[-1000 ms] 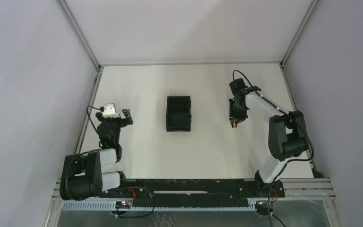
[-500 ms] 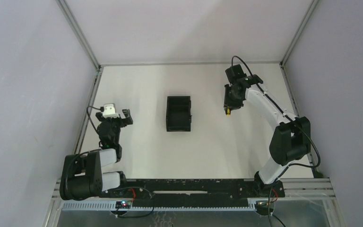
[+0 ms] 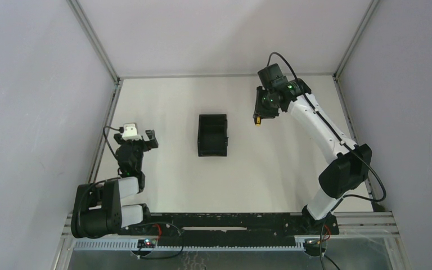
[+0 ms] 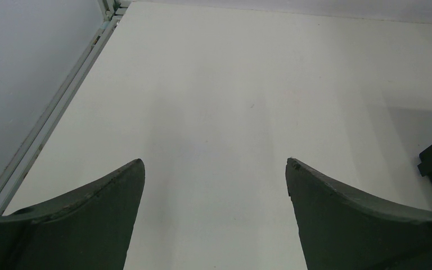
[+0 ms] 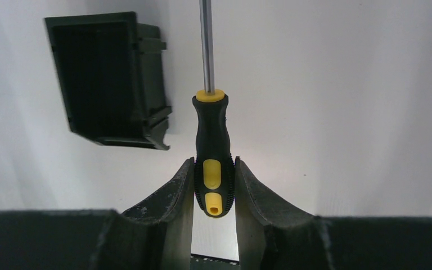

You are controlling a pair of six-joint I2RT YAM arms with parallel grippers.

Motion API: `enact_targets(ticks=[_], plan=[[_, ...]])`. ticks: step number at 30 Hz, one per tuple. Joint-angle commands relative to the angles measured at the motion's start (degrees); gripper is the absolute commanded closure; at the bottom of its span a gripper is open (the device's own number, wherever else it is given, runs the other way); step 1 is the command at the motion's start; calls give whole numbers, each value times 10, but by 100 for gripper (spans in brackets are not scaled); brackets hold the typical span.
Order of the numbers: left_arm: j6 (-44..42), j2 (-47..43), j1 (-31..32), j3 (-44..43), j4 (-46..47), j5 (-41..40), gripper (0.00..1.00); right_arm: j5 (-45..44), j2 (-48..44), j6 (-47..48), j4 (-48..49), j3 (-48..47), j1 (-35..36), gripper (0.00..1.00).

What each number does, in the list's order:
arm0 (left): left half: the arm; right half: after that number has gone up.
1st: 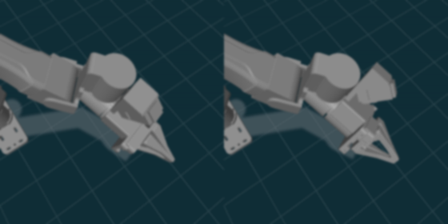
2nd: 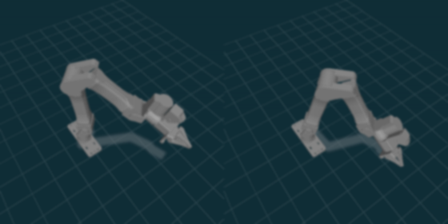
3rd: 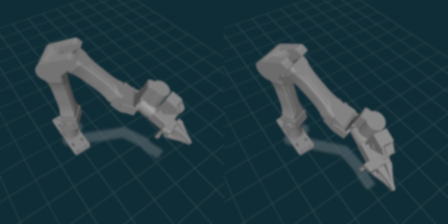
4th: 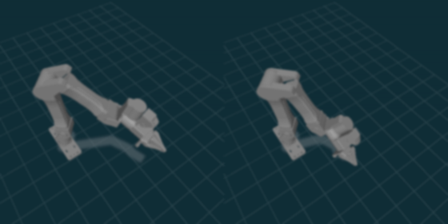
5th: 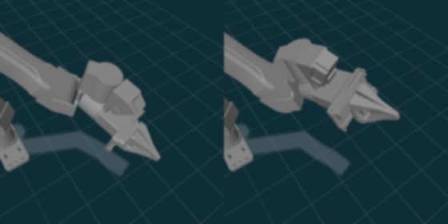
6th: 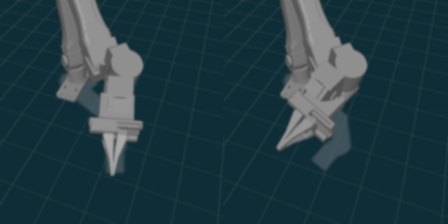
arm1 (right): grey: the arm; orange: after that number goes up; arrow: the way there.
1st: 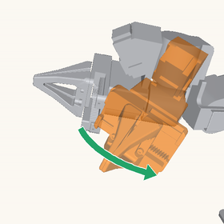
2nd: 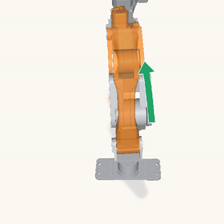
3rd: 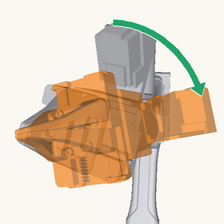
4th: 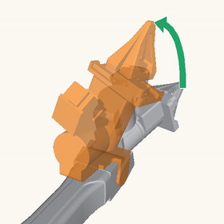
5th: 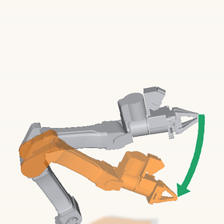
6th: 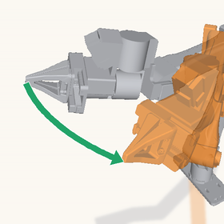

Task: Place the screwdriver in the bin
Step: Pick up the screwdriver from the center of the board, then place the screwdriver in the bin.

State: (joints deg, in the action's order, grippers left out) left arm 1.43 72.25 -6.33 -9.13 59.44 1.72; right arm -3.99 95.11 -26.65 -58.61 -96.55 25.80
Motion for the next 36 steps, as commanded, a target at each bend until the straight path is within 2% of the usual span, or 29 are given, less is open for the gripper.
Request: enact_targets(ticks=[1, 20, 36], plan=[[-13, -4, 2, -6, 33, 0, 0, 5, 6, -39, -12, -52, 30, 100], [-13, -4, 2, -6, 33, 0, 0, 25, 111, -77, -8, -166, 130, 100], [-13, -4, 2, -5, 33, 1, 0, 7, 206, -67, -3, -189, 166, 100]])
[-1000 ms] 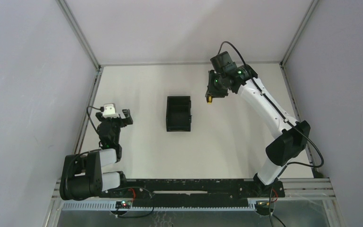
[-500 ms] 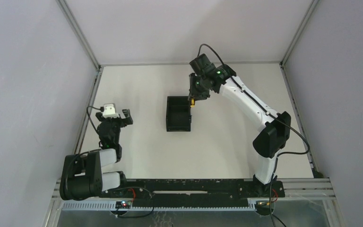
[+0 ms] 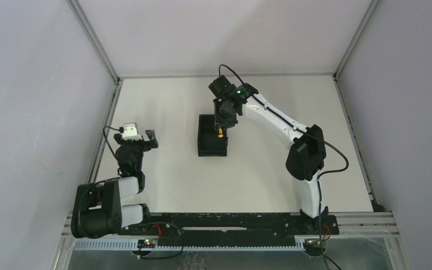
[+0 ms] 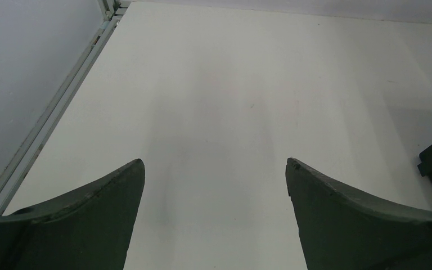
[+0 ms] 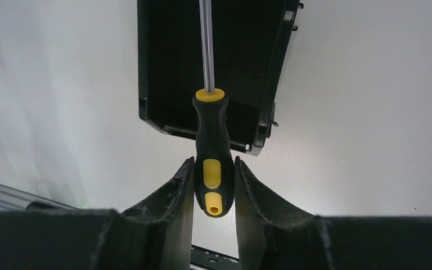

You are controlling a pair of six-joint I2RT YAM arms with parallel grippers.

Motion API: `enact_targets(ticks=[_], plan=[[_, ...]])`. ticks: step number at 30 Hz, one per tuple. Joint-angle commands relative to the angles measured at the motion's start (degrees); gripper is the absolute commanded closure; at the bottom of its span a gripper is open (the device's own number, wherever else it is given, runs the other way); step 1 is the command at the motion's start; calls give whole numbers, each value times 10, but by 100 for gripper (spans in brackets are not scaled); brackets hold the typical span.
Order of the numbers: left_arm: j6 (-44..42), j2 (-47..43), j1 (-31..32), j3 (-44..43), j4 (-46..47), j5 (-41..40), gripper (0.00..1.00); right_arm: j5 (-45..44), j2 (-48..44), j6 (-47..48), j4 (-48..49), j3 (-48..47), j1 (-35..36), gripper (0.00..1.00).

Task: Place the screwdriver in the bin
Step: Place the screwdriver in the bin.

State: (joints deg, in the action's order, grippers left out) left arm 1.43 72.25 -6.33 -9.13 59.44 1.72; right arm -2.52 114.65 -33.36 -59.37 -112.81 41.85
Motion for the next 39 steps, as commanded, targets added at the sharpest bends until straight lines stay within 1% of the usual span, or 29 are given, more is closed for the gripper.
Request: enact_targets(ticks=[1, 7, 20, 32, 39], plan=[[-13, -4, 2, -6, 33, 0, 0, -6, 16, 1, 4, -29, 6, 100], [-13, -4, 3, -6, 33, 0, 0, -5, 47, 7, 1, -46, 18, 100], [-13, -4, 2, -6, 33, 0, 0, -8, 85, 39, 3, -41, 30, 100], [-13, -4, 2, -5, 33, 0, 0, -7, 91, 95, 30, -6, 40, 100], [-13, -4, 3, -6, 33, 0, 0, -3, 103, 92, 33, -4, 41, 100]])
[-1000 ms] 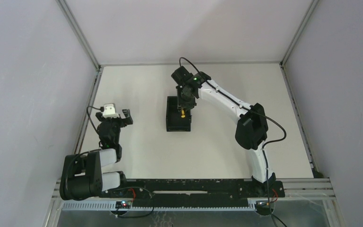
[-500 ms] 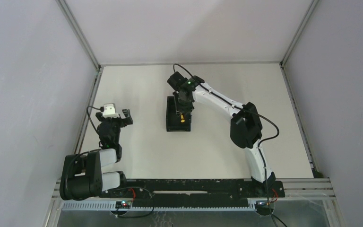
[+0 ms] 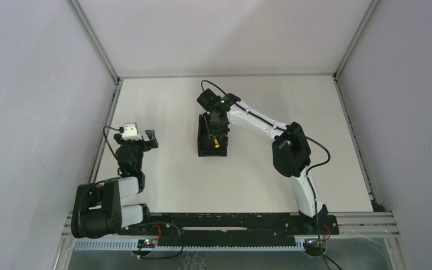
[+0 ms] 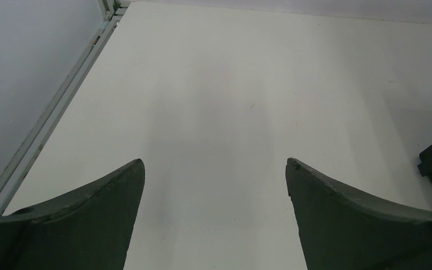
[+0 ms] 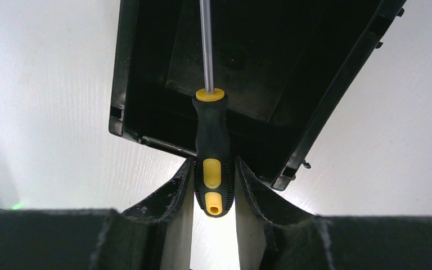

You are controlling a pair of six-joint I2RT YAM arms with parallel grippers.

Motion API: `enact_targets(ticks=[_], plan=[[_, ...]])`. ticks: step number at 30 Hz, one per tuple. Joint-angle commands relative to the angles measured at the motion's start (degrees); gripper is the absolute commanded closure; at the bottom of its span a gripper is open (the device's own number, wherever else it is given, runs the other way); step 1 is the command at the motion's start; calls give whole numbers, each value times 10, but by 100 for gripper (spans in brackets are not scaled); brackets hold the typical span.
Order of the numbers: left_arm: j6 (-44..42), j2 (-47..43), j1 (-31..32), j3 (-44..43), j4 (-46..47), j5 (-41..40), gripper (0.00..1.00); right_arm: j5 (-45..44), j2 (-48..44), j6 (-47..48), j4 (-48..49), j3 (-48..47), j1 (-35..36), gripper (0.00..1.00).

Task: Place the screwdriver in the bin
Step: Place the screwdriver in the bin.

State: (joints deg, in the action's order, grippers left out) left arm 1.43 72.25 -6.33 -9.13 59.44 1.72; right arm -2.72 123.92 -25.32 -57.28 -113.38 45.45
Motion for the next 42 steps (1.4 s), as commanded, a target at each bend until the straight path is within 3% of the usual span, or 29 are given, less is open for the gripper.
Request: enact_targets(ticks=[1, 42], plan=[[-13, -4, 2, -5, 33, 1, 0, -1, 12, 10, 14, 3, 5, 100], [-13, -4, 2, -5, 33, 0, 0, -39, 48, -30, 24, 1, -11, 97]])
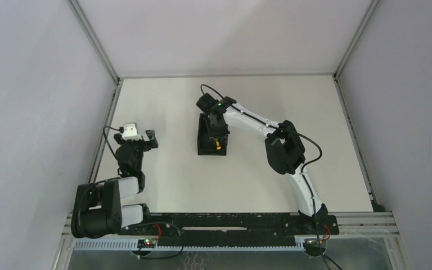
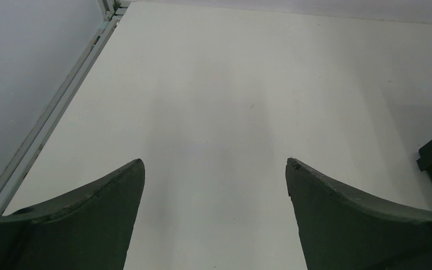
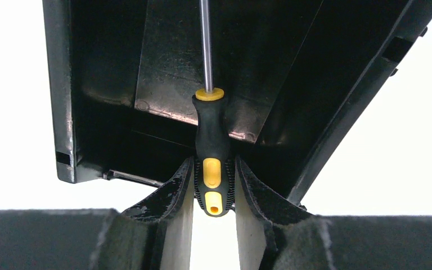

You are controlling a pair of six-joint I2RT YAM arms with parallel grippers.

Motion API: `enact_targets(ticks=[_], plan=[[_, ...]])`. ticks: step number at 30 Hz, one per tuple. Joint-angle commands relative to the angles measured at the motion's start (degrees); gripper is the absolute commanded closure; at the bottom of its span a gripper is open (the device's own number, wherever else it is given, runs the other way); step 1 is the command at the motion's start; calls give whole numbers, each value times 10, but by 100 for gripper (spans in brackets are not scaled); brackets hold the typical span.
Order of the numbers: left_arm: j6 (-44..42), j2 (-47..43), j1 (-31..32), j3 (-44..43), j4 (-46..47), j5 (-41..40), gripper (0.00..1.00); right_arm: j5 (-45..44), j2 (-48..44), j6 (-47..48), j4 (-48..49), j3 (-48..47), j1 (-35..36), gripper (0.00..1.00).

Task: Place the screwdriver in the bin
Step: Place the screwdriver in the bin.

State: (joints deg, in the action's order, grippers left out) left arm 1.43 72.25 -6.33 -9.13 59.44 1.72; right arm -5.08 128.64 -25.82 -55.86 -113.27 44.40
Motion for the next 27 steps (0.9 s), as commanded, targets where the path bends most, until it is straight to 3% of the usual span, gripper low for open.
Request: enact_targets(ticks=[1, 12, 16, 27], plan=[[-13, -4, 3, -6, 33, 0, 0, -15, 1, -31, 12, 0, -1, 97], [-13, -4, 3, -5, 33, 0, 0, -23, 7, -60, 9, 4, 1, 94], [-13, -4, 2, -5, 33, 0, 0, -23, 2, -58, 12, 4, 2, 89], [-13, -4, 3, -6, 33, 0, 0, -38, -31, -44, -2, -27, 4, 45]])
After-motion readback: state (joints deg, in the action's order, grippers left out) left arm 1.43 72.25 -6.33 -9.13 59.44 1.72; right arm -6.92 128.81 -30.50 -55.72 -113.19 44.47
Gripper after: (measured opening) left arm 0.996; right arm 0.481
